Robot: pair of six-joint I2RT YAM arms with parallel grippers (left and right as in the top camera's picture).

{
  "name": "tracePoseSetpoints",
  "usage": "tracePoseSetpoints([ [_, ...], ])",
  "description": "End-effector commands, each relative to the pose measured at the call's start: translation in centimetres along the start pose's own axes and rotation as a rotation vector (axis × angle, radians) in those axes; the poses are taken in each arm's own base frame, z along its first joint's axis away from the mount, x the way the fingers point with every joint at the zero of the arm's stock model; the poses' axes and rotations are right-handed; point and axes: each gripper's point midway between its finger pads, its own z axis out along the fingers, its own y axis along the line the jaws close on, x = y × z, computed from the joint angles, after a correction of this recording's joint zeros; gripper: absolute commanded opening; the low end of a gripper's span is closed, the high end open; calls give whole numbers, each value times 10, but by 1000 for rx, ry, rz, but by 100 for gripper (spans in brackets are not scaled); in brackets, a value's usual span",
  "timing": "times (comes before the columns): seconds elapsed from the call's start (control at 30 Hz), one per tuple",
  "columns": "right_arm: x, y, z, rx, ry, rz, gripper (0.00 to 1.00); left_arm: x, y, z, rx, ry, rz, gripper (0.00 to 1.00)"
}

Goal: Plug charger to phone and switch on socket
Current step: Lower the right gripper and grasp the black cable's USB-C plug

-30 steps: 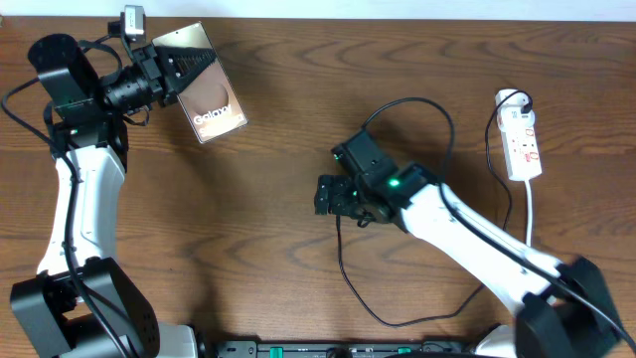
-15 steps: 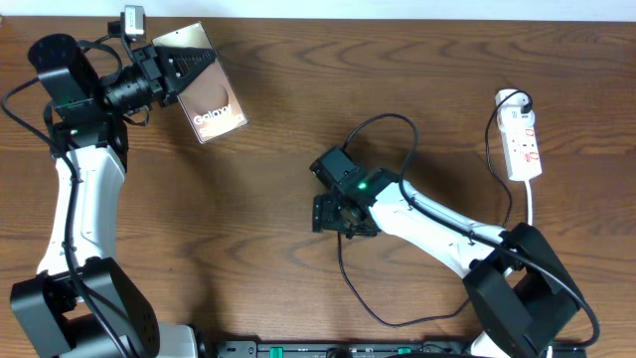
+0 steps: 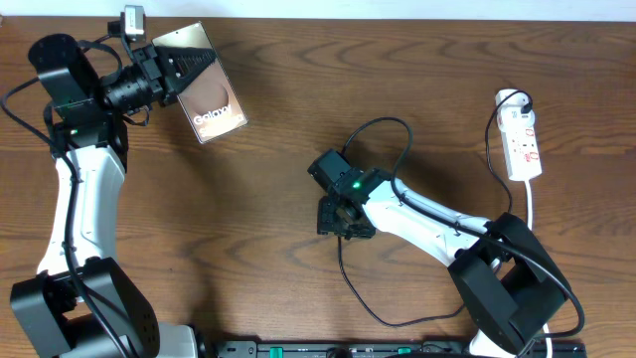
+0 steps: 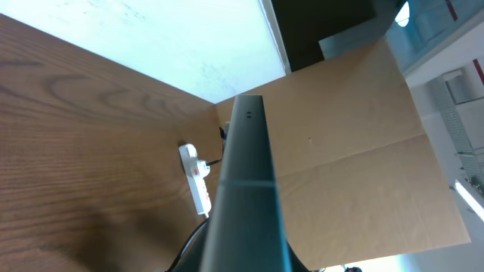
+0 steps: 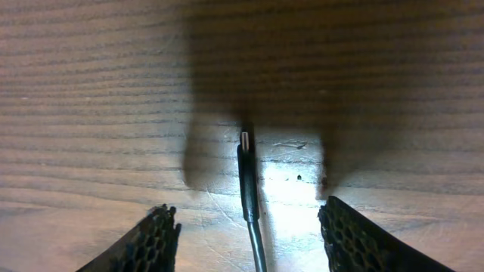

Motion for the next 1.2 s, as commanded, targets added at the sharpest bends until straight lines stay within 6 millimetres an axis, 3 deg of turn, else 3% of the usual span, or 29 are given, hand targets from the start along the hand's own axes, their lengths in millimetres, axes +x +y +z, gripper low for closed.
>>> tracePoseSetpoints([
  [0.0,-2,3,3,12,-8,13,54,2,-10,-2,14,7,46,7],
  [0.27,-2,2,4,14,-7,15,31,2,-10,-2,12,4,46,7],
  [0.87,0,1,13,35,27,22,24,2,-10,-2,12,4,46,7],
  [1.17,1,0,13,37,28,30,12,2,-10,-2,12,4,46,7],
])
